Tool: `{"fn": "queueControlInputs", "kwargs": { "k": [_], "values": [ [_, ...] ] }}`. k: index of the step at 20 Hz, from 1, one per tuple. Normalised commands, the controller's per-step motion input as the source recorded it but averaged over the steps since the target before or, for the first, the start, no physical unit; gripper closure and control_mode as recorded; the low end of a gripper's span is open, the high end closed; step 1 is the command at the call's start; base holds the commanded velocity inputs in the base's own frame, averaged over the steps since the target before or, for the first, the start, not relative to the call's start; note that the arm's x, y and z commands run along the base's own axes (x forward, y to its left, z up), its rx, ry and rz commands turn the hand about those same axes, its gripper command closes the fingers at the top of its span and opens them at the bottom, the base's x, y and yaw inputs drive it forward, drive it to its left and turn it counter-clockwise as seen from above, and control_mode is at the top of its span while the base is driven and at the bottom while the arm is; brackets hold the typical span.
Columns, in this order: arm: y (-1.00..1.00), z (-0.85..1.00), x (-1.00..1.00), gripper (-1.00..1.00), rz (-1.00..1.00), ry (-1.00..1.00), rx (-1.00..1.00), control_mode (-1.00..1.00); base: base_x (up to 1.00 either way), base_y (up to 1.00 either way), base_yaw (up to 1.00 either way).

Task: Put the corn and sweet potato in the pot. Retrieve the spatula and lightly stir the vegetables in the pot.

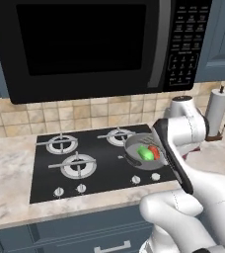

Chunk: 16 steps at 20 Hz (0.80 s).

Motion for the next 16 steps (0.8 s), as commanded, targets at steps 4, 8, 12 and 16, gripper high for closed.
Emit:
{"fn": "queueControlInputs", "kwargs": {
  "k": [4, 8, 12, 16],
  "values": [
    [-0.41, 0.0, 0.19, 1.0, 0.59, -0.04, -0.01, -1.0, 0.0, 0.0, 0.0],
    [-0.42, 0.0, 0.02, 1.0, 0.67, -0.06, 0.0, -1.0, 0.0, 0.0, 0.0],
    [-0.38, 0.1, 0.0, 1.0, 0.55, -0.05, 0.0, -1.0, 0.0, 0.0, 0.0],
    [-0.17, 0.04, 0.0, 1.0, 0.26, 0.0, -0.01, -1.0, 0.0, 0.0, 0.0]
  ]
}}
